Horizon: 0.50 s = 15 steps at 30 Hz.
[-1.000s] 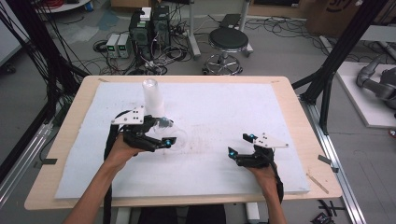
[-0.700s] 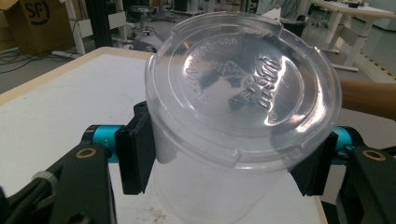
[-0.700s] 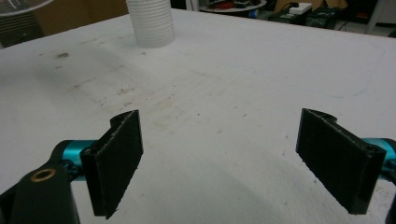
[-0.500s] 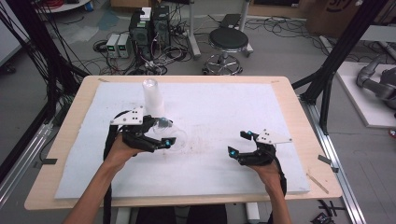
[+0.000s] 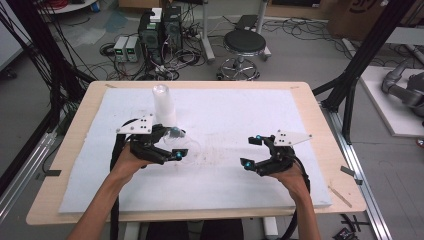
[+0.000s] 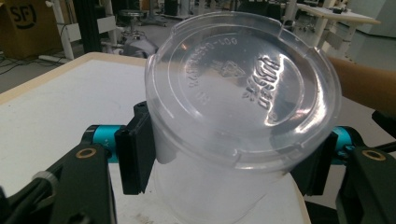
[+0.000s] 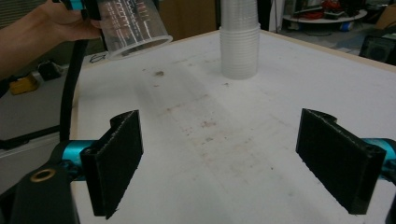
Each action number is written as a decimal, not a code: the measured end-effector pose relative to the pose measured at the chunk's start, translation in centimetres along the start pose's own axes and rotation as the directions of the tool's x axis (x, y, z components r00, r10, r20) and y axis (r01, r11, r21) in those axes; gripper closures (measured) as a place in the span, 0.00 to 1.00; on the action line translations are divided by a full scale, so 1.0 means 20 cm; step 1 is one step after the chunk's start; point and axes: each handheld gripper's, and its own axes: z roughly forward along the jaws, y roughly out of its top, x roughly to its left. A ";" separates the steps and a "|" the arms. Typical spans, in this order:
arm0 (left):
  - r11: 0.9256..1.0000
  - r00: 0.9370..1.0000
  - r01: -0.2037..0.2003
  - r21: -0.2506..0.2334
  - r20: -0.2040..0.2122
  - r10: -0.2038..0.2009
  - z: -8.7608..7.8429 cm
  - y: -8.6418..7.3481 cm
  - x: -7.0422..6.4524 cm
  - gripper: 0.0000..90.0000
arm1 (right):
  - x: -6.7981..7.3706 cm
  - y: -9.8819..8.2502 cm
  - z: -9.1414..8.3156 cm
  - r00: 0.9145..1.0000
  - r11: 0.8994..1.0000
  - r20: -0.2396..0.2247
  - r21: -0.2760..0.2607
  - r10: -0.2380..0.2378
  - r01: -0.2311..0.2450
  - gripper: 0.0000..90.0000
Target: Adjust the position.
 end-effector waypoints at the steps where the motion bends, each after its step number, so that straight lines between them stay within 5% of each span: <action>1: 1.000 1.000 0.000 0.000 0.004 0.000 0.00 0.00 0.00 0.38 | 0.01 0.01 0.01 1.000 1.000 -0.014 0.005 0.001 -0.001 0.16; 8: 1.000 1.000 -0.001 -0.018 0.020 0.001 0.01 0.02 -0.02 0.38 | 0.03 0.07 0.06 0.994 0.999 -0.103 -0.010 -0.033 0.032 0.16; 15: 1.000 0.999 0.001 -0.029 0.048 0.001 0.06 0.04 -0.05 0.38 | 0.08 0.13 0.16 0.979 0.998 -0.193 -0.013 -0.064 0.063 0.16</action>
